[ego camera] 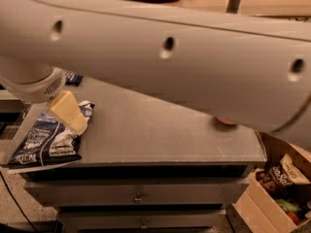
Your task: Pick blue chip bag
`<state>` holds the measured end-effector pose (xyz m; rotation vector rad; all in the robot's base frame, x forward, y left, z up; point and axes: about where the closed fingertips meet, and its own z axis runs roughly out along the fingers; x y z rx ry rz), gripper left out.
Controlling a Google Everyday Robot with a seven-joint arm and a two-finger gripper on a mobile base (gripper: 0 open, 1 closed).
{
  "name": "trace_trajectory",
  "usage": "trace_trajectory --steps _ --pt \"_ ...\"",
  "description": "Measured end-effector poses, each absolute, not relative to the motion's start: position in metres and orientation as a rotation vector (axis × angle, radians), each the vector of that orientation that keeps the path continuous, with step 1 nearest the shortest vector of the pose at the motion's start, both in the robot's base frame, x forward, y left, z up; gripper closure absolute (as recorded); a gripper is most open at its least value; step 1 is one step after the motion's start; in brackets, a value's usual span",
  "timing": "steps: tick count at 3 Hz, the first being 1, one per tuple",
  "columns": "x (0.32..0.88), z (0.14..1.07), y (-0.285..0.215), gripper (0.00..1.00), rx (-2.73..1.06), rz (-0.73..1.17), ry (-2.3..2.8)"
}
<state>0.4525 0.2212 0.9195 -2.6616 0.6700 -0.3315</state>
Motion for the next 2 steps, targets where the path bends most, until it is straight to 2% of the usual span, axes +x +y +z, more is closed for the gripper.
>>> trace_trajectory --steps 1,2 --pt "0.4551 0.92 0.2225 0.0 -2.666 -0.372 0.652" --pt "0.4542 0.9143 0.2274 0.0 -2.723 -0.334 0.559"
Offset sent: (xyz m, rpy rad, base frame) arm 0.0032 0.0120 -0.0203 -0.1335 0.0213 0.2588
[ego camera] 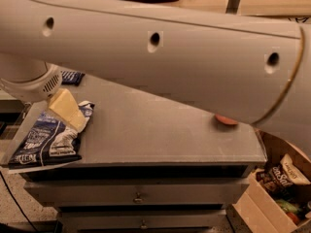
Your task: Pick blue chip bag
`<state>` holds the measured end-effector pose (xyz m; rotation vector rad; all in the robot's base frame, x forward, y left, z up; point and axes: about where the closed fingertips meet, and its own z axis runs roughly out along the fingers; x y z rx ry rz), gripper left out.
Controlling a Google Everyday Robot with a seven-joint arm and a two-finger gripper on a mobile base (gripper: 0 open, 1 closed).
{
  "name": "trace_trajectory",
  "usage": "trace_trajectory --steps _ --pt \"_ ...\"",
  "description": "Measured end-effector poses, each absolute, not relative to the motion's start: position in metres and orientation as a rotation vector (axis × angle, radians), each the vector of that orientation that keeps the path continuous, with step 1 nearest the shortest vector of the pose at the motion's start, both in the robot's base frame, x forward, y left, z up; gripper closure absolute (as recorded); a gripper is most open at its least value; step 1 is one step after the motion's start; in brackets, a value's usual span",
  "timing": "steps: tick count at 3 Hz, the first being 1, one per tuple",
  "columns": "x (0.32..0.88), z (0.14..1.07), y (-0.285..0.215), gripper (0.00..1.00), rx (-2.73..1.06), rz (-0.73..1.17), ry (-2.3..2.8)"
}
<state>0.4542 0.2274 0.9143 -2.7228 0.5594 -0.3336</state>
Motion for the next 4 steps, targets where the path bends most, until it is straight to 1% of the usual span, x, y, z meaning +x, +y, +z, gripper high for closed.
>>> trace_trajectory --steps 2,3,4 --pt "0.472 0.857 0.254 0.0 -2.923 -0.214 0.139" --pt "0.484 0.824 0.258 0.0 -2.991 -0.155 0.028" --pt "0.489 0.799 0.253 0.17 -3.024 -0.101 0.004"
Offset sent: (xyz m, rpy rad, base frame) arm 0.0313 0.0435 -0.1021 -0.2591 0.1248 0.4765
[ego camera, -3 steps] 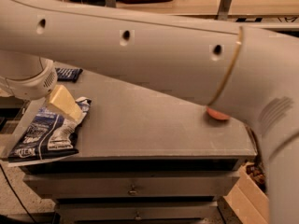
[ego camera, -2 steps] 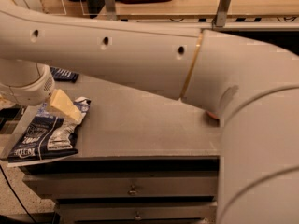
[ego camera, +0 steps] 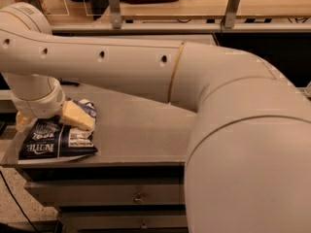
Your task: Pick blue chip bag
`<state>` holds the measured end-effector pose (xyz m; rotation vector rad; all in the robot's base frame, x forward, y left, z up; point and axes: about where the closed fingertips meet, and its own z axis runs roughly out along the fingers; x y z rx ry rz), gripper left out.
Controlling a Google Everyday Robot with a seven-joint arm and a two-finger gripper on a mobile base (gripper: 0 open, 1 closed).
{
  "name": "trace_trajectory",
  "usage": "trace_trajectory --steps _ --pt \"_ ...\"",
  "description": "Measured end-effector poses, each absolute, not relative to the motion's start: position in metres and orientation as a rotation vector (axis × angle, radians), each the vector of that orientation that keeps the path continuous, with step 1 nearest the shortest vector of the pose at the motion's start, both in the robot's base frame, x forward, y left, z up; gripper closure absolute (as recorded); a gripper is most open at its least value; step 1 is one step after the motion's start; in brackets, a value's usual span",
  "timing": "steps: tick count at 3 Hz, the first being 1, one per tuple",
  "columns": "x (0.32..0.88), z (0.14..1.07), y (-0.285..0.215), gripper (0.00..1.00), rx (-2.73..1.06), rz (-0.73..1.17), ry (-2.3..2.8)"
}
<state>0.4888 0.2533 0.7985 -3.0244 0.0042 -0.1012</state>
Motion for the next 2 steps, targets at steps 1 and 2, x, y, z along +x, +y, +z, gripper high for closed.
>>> trace_trajectory --steps 1,2 --pt "0.4889 0.8019 0.253 0.41 -3.025 -0.096 0.001" --pt "0.4888 0.8097 0.253 0.64 -3.025 -0.095 0.0"
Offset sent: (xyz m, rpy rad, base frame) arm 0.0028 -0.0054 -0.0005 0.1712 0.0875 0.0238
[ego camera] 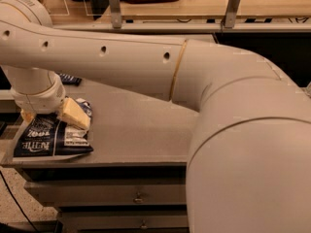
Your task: Pick blue chip bag
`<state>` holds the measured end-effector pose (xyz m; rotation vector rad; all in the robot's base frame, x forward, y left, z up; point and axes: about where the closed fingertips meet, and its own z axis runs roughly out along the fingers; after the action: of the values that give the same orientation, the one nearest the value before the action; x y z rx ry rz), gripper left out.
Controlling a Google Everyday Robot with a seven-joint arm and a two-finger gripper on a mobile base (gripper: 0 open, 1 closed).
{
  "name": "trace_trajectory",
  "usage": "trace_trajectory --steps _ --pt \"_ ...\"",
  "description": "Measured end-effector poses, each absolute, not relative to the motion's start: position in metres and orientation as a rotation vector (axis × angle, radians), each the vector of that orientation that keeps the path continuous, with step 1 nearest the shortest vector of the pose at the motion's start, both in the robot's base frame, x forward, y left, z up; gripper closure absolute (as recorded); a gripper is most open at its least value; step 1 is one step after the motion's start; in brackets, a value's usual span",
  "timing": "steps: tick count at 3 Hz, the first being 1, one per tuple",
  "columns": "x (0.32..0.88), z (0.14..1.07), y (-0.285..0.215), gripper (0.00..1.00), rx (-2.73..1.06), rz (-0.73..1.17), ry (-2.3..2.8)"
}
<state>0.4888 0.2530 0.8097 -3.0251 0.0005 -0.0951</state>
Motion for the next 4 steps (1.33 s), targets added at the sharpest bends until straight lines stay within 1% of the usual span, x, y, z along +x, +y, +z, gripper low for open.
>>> trace_trajectory --steps 1,2,3,4 --pt "0.489 0.817 0.253 0.87 -3.025 -0.095 0.0" --pt "0.489 0.819 0.253 1.0 -3.025 -0.095 0.0" --pt "0.493 0.83 0.24 1.0 -2.916 -0.054 0.021" --pt "0.503 0.862 0.207 1.0 -2.736 0.0 0.065"
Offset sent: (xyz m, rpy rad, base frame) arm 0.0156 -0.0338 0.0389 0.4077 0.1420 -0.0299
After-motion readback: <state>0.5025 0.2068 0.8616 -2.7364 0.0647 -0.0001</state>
